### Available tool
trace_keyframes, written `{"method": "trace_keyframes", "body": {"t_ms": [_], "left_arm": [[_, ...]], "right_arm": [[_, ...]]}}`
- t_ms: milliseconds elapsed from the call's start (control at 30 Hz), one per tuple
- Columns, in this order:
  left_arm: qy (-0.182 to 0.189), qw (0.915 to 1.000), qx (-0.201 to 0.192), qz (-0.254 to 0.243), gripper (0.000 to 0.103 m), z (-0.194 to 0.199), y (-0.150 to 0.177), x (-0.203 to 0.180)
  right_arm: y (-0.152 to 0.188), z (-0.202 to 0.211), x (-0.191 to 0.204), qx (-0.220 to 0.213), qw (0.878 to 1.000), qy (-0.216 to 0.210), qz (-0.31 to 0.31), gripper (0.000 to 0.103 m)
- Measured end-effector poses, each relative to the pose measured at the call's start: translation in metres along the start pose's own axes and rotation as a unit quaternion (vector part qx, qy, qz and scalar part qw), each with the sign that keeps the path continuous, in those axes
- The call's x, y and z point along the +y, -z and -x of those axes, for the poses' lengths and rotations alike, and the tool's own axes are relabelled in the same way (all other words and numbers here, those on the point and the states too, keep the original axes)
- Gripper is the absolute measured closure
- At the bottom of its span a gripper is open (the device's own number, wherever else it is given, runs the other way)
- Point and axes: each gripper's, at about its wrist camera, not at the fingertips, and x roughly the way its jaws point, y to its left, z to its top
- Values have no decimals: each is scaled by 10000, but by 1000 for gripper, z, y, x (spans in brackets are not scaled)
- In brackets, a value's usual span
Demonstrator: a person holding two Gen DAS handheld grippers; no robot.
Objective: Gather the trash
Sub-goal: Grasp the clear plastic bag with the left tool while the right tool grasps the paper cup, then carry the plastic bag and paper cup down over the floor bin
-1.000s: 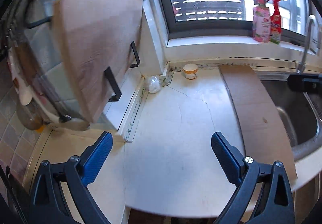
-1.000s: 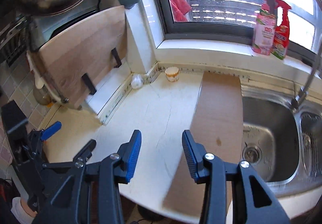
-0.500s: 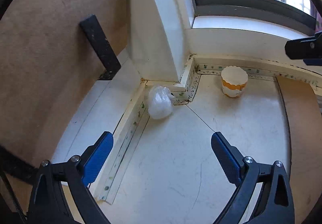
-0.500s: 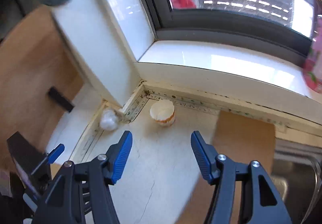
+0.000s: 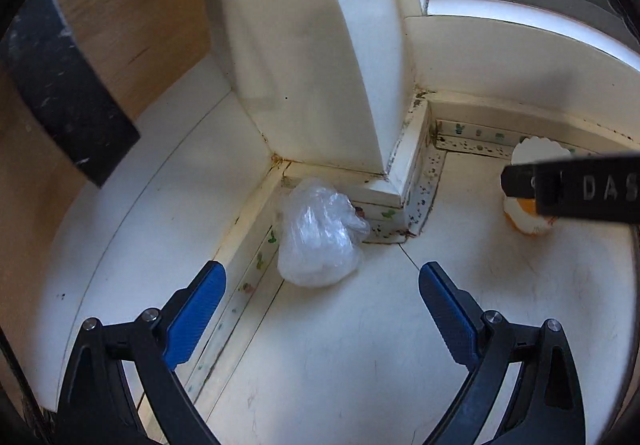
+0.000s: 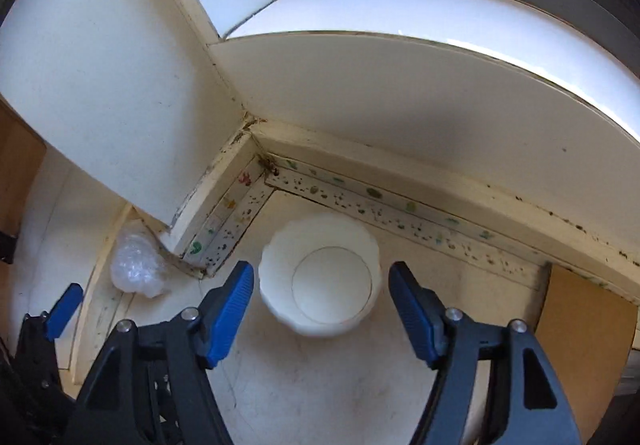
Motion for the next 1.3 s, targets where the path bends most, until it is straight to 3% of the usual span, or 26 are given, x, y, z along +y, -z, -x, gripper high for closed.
{"method": "trace_keyframes", "body": {"t_ms": [67, 100, 167, 333, 433, 567, 667, 800, 1000, 1300], "left_arm": [[-3, 10000, 11, 44, 6, -6, -4, 0], [4, 10000, 18, 56, 7, -9, -6, -2], [1, 9999, 62, 88, 9, -17, -9, -4], [72, 9997, 178, 123, 19, -32, -13, -10], [91, 9996, 223, 115, 28, -40, -16, -14], [142, 9990, 398, 135, 57, -52, -18, -20], [227, 9989, 358, 199, 65, -51, -14, -19], [329, 9987, 360, 117, 68, -42, -3, -12], [505, 9983, 286, -80, 68, -2, 18, -15], [1192, 9925, 170, -202, 69, 106, 50, 20]], "right_arm": [[-1, -5, -2, 61, 10000, 0, 42, 36], [0, -7, -4, 104, 9999, -65, 60, 44], [3, -5, -9, 81, 9998, -165, 54, 49], [15, 7, -20, 124, 9987, -484, -87, 53], [27, 19, -24, 82, 9979, -638, -84, 53], [41, 34, -29, 14, 9967, -804, -129, 54], [53, 46, -34, -35, 9955, -920, -232, 54], [56, 58, -39, -65, 9944, -1007, -308, 55], [75, 81, -31, -47, 9916, -1209, -465, 55], [129, 142, -5, -36, 9875, -1441, -635, 55]]}}
